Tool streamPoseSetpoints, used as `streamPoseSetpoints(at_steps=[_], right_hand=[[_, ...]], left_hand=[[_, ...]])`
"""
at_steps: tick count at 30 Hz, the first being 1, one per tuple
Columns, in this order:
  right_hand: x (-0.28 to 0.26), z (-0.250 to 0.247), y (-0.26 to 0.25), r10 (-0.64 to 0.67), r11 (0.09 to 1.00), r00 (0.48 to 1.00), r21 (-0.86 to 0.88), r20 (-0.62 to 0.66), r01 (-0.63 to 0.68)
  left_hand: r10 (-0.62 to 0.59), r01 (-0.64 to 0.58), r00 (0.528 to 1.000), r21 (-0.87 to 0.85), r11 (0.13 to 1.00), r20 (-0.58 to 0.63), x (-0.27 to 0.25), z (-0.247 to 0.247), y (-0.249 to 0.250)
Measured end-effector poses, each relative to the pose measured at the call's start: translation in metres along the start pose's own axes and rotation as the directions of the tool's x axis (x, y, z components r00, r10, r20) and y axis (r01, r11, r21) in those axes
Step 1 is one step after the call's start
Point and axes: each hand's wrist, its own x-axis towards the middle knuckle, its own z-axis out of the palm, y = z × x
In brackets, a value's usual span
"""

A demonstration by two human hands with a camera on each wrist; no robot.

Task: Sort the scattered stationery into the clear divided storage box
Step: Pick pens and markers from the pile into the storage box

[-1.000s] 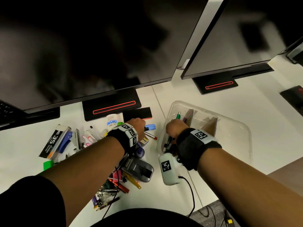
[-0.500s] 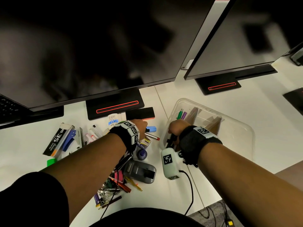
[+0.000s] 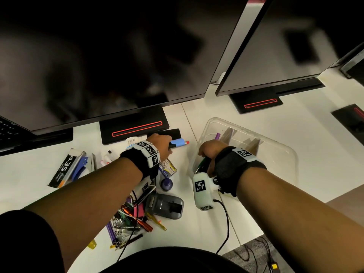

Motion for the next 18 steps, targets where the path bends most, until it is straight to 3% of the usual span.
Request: streamPoseSetpoints(at_steps=[2,4,5,7,9,12,16,18], right_hand=[[-0.006,0.001,0.0,0.008,0.995,0.999,0.1,0.049,-0.013],[-0.006,0.002,0.003,0.035,0.979,0.999,0.202,-0.017,-0.031],[-0.008,0.0,0.005,0.017,0.963,0.995,0.27,-0.097,0.01],[-0.01,-0.002,0.007,-0.051,0.917,0.971,0.373,-0.234,0.138],[-0.01,-0.003,0.01,0.0,0.7,0.961,0.687,-0.275,0.197],[-0.02,-0.002,0.007,-0.027,0.485,0.992,0.866,-0.126,0.123],[-0.028,0.0,0.004,-0.092,0.423,0.994,0.902,-0.055,0.089],[-0.03,0.001,0.005,-0.094,0.428,0.992,0.897,-0.081,0.114]], left_hand=[[-0.073,0.065,0.995,-0.095,0.993,-0.075,-0.004,-0.009,0.002],[-0.14,0.118,0.987,-0.226,0.967,-0.085,-0.008,-0.017,0.007],[-0.166,0.135,0.984,-0.354,0.925,-0.057,-0.011,-0.021,0.011],[-0.187,0.163,0.982,-0.653,0.74,0.033,-0.02,-0.026,0.02],[-0.134,0.173,0.984,-0.807,0.565,0.117,-0.03,-0.032,0.032],[0.009,0.14,0.986,-0.861,0.488,0.165,-0.041,-0.038,0.049],[0.201,0.037,0.966,-0.854,0.518,0.163,-0.051,-0.048,0.07],[0.223,0.086,0.955,-0.901,0.425,0.196,-0.055,-0.05,0.072]])
